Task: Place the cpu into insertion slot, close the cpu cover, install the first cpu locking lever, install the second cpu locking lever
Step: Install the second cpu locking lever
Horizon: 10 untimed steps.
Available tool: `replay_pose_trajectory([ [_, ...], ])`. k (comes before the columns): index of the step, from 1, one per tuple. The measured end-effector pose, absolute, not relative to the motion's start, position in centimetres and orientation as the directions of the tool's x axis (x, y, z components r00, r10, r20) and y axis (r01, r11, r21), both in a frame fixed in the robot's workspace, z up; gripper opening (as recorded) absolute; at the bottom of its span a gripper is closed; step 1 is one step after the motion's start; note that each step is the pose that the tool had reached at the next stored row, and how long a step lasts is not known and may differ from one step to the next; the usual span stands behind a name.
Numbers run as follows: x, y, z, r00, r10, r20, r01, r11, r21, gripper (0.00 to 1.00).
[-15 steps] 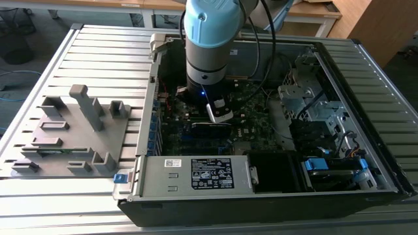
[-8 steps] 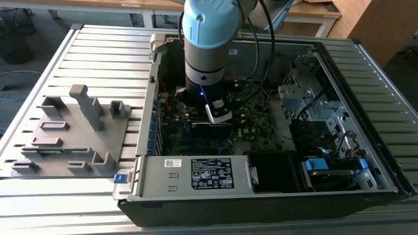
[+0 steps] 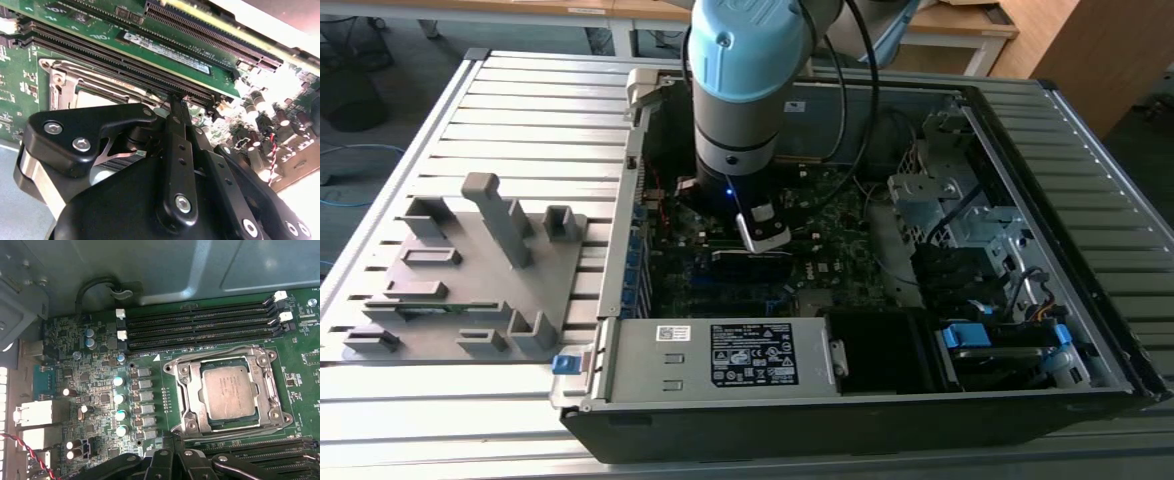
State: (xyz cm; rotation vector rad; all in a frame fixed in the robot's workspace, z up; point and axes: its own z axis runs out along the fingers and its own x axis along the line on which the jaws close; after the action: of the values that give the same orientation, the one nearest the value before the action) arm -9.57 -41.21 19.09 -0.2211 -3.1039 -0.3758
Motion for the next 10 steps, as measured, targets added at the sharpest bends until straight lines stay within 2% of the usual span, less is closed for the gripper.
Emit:
replay_pose_trajectory([
  [10, -9.61, -41.21, 19.06, -0.990, 0.138, 0.029, 0.141, 0.953, 0.269, 0.10],
])
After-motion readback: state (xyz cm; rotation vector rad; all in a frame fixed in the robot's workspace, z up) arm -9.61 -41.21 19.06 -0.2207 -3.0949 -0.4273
